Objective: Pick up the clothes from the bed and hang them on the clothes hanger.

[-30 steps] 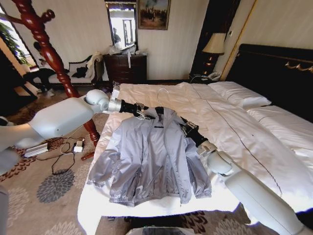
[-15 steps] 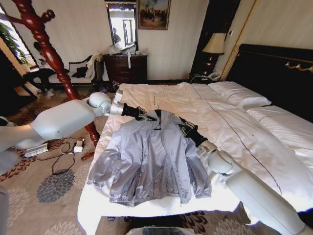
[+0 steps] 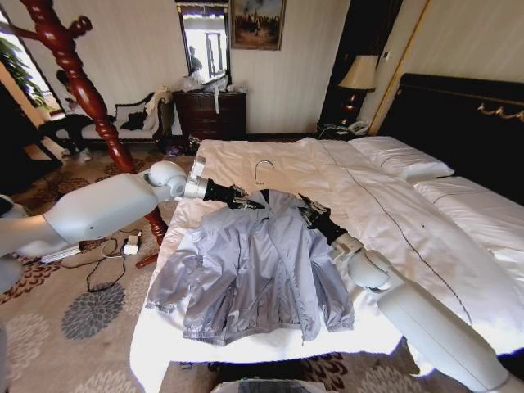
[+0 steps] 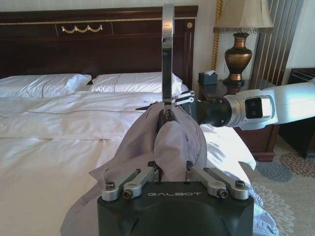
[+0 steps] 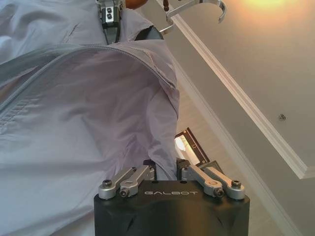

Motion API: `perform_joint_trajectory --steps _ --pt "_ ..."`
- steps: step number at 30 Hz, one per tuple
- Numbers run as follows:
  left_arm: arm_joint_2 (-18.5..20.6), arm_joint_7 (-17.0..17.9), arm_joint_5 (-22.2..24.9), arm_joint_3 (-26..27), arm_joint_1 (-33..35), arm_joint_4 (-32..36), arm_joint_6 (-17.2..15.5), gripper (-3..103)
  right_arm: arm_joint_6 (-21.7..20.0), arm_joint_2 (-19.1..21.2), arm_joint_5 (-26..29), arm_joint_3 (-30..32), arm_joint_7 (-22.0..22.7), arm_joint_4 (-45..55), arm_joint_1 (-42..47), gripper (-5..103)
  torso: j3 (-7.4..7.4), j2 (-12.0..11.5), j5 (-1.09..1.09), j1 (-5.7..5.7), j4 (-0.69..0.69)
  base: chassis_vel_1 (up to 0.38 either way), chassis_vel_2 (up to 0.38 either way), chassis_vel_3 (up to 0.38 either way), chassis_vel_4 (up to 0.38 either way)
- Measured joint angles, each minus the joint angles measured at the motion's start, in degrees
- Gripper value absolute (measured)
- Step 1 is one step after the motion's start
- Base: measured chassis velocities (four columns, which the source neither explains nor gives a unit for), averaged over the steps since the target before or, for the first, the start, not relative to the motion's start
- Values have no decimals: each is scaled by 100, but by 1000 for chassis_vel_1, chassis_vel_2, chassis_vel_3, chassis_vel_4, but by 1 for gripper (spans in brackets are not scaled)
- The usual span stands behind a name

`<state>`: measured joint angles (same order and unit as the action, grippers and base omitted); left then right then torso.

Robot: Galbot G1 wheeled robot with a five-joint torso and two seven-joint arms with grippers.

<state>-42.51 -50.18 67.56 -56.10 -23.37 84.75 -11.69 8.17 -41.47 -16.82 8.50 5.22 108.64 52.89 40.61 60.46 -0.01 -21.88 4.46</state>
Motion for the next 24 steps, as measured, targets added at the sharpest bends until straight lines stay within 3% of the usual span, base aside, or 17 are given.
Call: perform_joint_trajectory --steps 9,11,13,17,20,23,24 --pt "37 80 -21 93 142 23 90 16 -41 15 88 -18 52 37 6 15 0 0 1 0 0 0 0 0 0" --pt "31 22 -40 131 201 41 135 16 -51 14 159 -29 70 90 16 25 0 0 -1 0 0 0 0 0 0" --pt "38 15 -40 151 220 37 161 16 -74 16 175 -30 71 89 22 25 0 0 0 0 1 0 0 0 0" --pt "73 -1 -39 223 303 29 223 16 -108 17 193 -29 73 94 46 47 0 0 1 0 1 0 0 0 0" --pt "106 1 -37 251 331 11 229 16 -116 28 197 -20 73 98 66 52 0 0 0 0 0 0 0 0 0" --pt "159 15 -34 275 353 10 231 16 -133 47 247 0 73 123 112 69 0 0 0 0 0 0 0 0 0" --pt "159 15 -34 275 353 10 231 16 -133 47 247 0 73 123 112 69 0 0 0 0 0 0 0 0 0"
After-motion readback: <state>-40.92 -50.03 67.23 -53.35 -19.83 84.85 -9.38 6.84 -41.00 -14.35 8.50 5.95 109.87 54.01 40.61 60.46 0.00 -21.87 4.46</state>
